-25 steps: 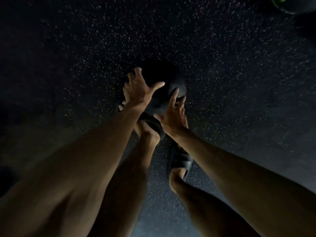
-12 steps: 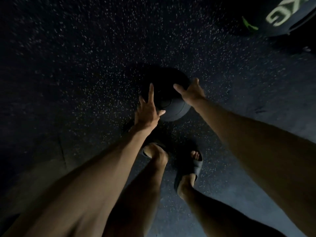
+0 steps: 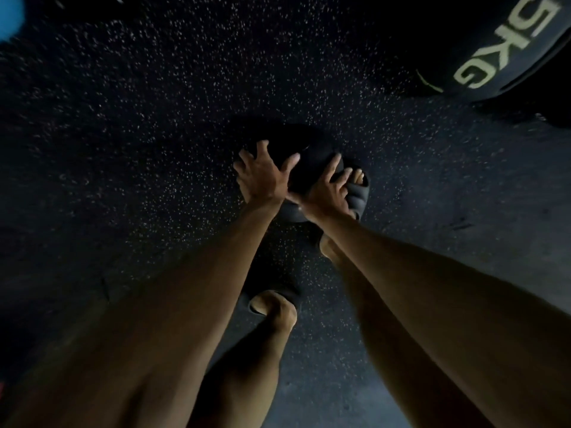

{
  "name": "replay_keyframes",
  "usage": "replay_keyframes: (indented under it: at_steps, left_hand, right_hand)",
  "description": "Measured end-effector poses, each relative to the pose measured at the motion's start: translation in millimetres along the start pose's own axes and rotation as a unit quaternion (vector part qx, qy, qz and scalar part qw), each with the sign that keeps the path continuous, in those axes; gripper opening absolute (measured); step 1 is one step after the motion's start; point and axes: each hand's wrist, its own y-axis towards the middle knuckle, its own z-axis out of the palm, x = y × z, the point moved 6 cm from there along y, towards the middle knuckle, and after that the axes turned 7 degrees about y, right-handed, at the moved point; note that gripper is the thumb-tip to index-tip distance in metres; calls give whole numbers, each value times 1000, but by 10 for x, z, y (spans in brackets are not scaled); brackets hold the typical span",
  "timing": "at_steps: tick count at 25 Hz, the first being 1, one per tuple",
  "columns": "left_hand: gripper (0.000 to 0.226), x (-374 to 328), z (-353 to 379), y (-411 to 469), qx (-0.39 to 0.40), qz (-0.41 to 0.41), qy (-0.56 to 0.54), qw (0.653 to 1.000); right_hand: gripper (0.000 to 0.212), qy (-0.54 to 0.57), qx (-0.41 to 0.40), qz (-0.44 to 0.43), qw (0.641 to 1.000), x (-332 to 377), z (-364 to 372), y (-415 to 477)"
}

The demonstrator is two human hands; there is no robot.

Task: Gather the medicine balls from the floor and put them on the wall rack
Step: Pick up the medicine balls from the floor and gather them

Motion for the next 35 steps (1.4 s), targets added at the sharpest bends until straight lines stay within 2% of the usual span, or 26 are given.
replay_keyframes:
  at_steps: [3, 5, 7, 9, 10, 12, 14, 15, 17, 19, 22, 25, 27, 29, 31, 33, 35]
  left_hand:
    - [67, -185, -44, 81, -68, 72, -54, 994]
    - [74, -206, 12, 60, -82, 136, -46, 986]
    - [88, -150, 181, 31, -26, 148, -48, 987]
    - [98, -223, 299, 57, 39, 134, -100, 985]
    - [101, -315, 296, 97, 47, 134, -124, 982]
    - [104, -548, 222, 211, 36, 132, -153, 979]
    - [100, -793, 124, 330, 31, 101, -158, 982]
    - [97, -890, 76, 387, 26, 77, -153, 985]
    - [94, -1094, -32, 480, -10, 46, -128, 991]
    - [92, -1264, -89, 552, -41, 29, -119, 992]
    - [83, -1376, -156, 623, -81, 31, -164, 983]
    - [72, -1485, -207, 597, -116, 157, -140, 971]
    - [76, -1645, -169, 662, -88, 199, -102, 971]
    - [79, -1876, -200, 850, -73, 166, -113, 977]
    - [80, -2120, -311, 1031, -87, 139, -130, 978]
    - [77, -2345, -414, 1195, -108, 111, -112, 982]
    - [72, -2501, -493, 1284, -117, 61, -85, 988]
  right_hand:
    - [126, 33, 7, 31, 999, 72, -363, 472]
    - [116, 103, -16, 43, 994, 108, -630, 774]
    - [99, 169, -63, 49, 982, 171, -918, 1020]
    - [91, 231, -85, 64, 967, 183, -1185, 1251]
    - [90, 251, -93, 63, 961, 162, -1293, 1307]
    - [84, 251, -114, 13, 961, 94, -1441, 1275]
    - [77, 225, -121, -80, 964, 3, -1416, 1078]
    - [79, 212, -116, -120, 963, -40, -1349, 958]
    - [96, 193, -102, -149, 964, -86, -1228, 807]
    - [107, 202, -106, -134, 965, -65, -1228, 842]
    - [107, 211, -111, -73, 968, 67, -1443, 1058]
    - [101, 238, -109, -12, 965, 236, -1724, 1338]
    - [100, 275, -119, 24, 954, 385, -1942, 1580]
    - [96, 300, -129, 54, 944, 555, -2189, 1760]
    - [82, 292, -144, 42, 945, 684, -2354, 1798]
    - [68, 256, -176, -19, 950, 736, -2420, 1667]
    - [63, 222, -193, -91, 951, 716, -2378, 1478]
